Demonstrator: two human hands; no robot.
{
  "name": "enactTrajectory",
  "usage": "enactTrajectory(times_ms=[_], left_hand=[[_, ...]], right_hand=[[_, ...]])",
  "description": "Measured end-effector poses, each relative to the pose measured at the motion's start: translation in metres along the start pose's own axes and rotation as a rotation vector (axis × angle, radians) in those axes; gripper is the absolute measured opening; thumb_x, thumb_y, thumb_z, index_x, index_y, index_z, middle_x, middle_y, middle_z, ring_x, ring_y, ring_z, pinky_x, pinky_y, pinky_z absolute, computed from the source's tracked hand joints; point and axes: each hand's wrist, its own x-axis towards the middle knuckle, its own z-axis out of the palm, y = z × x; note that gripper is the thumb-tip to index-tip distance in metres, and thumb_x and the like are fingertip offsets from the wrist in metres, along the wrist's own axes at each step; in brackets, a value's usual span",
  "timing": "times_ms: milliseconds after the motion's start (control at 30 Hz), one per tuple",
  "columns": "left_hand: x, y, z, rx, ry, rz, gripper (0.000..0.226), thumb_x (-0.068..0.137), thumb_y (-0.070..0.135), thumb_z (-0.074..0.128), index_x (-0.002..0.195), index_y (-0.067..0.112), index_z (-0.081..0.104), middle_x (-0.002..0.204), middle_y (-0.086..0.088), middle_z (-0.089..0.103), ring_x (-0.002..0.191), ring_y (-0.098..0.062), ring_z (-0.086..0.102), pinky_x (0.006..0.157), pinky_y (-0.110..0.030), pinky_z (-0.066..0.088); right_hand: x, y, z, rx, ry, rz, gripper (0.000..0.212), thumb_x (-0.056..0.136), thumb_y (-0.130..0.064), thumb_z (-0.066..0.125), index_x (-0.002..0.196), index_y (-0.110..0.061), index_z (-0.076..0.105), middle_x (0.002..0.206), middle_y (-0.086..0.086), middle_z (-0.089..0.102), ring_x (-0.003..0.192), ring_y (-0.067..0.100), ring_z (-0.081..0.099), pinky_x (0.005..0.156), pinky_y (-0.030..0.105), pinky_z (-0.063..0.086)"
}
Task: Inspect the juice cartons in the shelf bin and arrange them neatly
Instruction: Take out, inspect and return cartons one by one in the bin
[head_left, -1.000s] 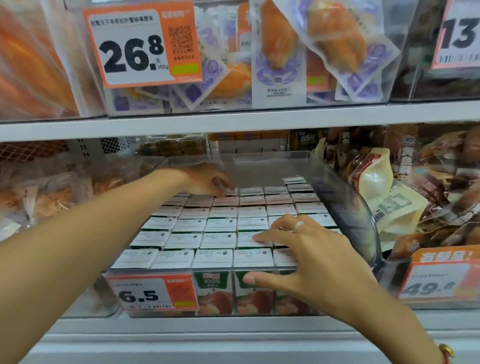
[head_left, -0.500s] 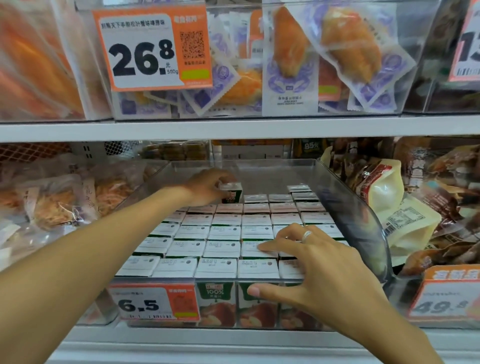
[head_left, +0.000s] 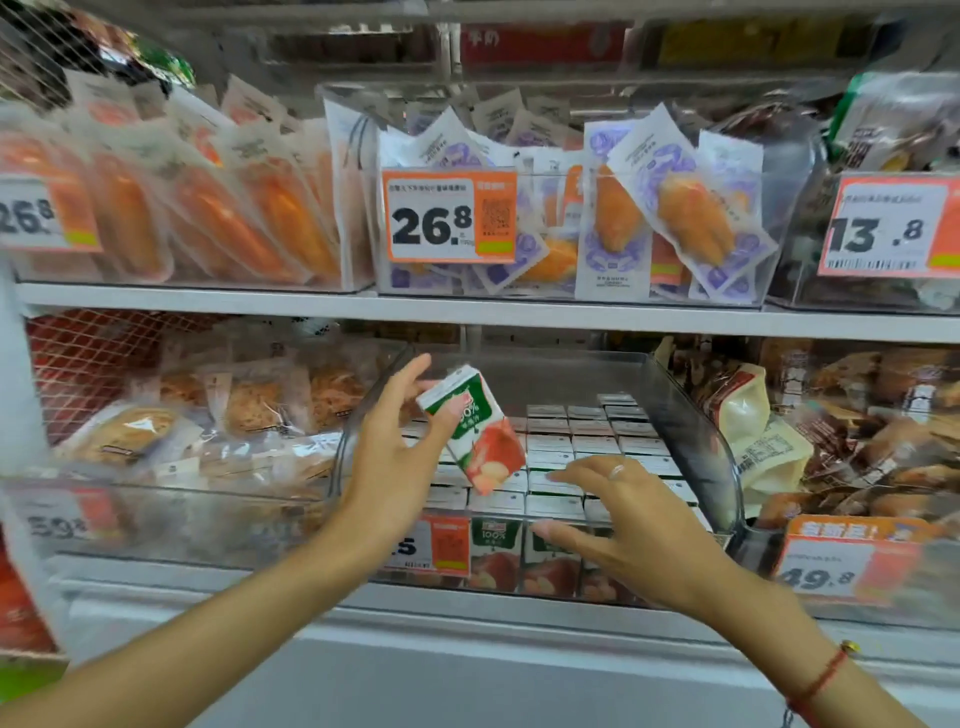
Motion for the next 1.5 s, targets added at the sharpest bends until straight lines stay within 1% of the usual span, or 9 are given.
enactTrajectory(times_ms=[100, 200, 400, 600, 767, 933, 1033, 1267, 1500], left_hand=[[-0.046, 0.016, -0.013, -0.157, 0.018, -0.172, 0.039, 0.084, 0.042, 0.063, 0.12, 0.047, 0.05, 0.122, 0.014, 0.061, 0.113, -0.009, 0.061, 0.1, -0.038, 0.051], [-0.078, 0.022, -0.017, -0.279, 0.012, -0.304, 0.041, 0.076, 0.043, 0.067, 0.116, 0.041, 0.057, 0.111, 0.012, 0.069, 0.104, -0.008, 0.067, 0.098, -0.037, 0.052], [-0.097, 0.014, -0.021, -0.321, 0.0, -0.436, 0.046, 0.087, 0.026, 0.07, 0.131, 0.026, 0.055, 0.115, 0.007, 0.069, 0.103, -0.009, 0.068, 0.097, -0.032, 0.052], [-0.105, -0.003, -0.015, -0.297, -0.169, -0.557, 0.028, 0.088, 0.022, 0.07, 0.116, 0.021, 0.066, 0.107, 0.002, 0.073, 0.091, -0.009, 0.073, 0.073, -0.02, 0.057], [-0.106, -0.007, -0.018, -0.284, -0.184, -0.55, 0.02, 0.09, 0.025, 0.068, 0.109, 0.02, 0.069, 0.103, 0.001, 0.075, 0.086, -0.008, 0.073, 0.066, -0.016, 0.055], [-0.105, -0.01, -0.025, -0.305, -0.163, -0.546, 0.018, 0.093, 0.027, 0.063, 0.107, 0.018, 0.071, 0.092, 0.002, 0.078, 0.082, -0.008, 0.074, 0.062, -0.015, 0.054], [-0.104, -0.014, -0.029, -0.287, -0.155, -0.538, 0.017, 0.093, 0.026, 0.062, 0.106, 0.019, 0.071, 0.089, 0.004, 0.078, 0.079, -0.007, 0.073, 0.061, -0.014, 0.053], [-0.104, -0.023, -0.032, -0.134, -0.063, -0.436, 0.017, 0.088, 0.028, 0.069, 0.104, 0.031, 0.074, 0.092, 0.018, 0.076, 0.089, -0.004, 0.072, 0.085, -0.025, 0.056], [-0.099, -0.025, -0.035, -0.106, -0.076, -0.446, 0.016, 0.078, 0.045, 0.074, 0.092, 0.037, 0.073, 0.088, 0.021, 0.075, 0.088, -0.001, 0.071, 0.083, -0.02, 0.054]], right_hand=[[-0.013, -0.039, -0.009, 0.411, 0.031, 0.036, 0.068, 0.074, -0.08, 0.028, 0.122, -0.041, 0.058, 0.122, -0.024, 0.06, 0.118, -0.006, 0.049, 0.099, 0.018, 0.041], [-0.023, -0.072, -0.014, 0.804, -0.063, 0.074, 0.041, 0.081, -0.074, 0.034, 0.094, -0.052, 0.066, 0.096, -0.037, 0.065, 0.096, -0.018, 0.058, 0.076, 0.002, 0.044], [-0.035, -0.09, 0.0, 0.957, -0.132, 0.151, 0.021, 0.097, -0.035, 0.054, 0.103, -0.027, 0.073, 0.1, -0.001, 0.074, 0.089, 0.004, 0.066, 0.08, 0.024, 0.054], [-0.038, -0.087, 0.016, 1.144, -0.078, 0.316, 0.023, 0.096, -0.029, 0.058, 0.111, -0.017, 0.072, 0.103, 0.003, 0.075, 0.101, 0.021, 0.07, 0.095, 0.041, 0.054], [-0.039, -0.085, 0.018, 1.16, -0.073, 0.308, 0.026, 0.095, -0.036, 0.056, 0.111, -0.021, 0.069, 0.102, 0.0, 0.076, 0.099, 0.018, 0.071, 0.088, 0.032, 0.057], [-0.044, -0.074, 0.017, 1.093, -0.273, 0.222, 0.032, 0.089, -0.039, 0.062, 0.12, -0.031, 0.065, 0.111, -0.009, 0.073, 0.105, 0.008, 0.068, 0.091, 0.028, 0.055], [-0.045, -0.072, 0.019, 1.06, -0.324, 0.164, 0.031, 0.087, -0.026, 0.07, 0.117, -0.031, 0.065, 0.109, -0.005, 0.073, 0.103, 0.009, 0.068, 0.087, 0.022, 0.055], [-0.04, -0.084, 0.033, 0.87, -0.051, 0.23, 0.042, 0.07, -0.019, 0.087, 0.107, -0.027, 0.069, 0.088, 0.0, 0.073, 0.082, 0.016, 0.071, 0.08, 0.029, 0.059], [-0.042, -0.09, 0.039, 0.632, 0.087, 0.028, 0.039, 0.068, -0.035, 0.085, 0.101, -0.03, 0.065, 0.083, -0.008, 0.07, 0.077, 0.007, 0.066, 0.07, 0.022, 0.056]])
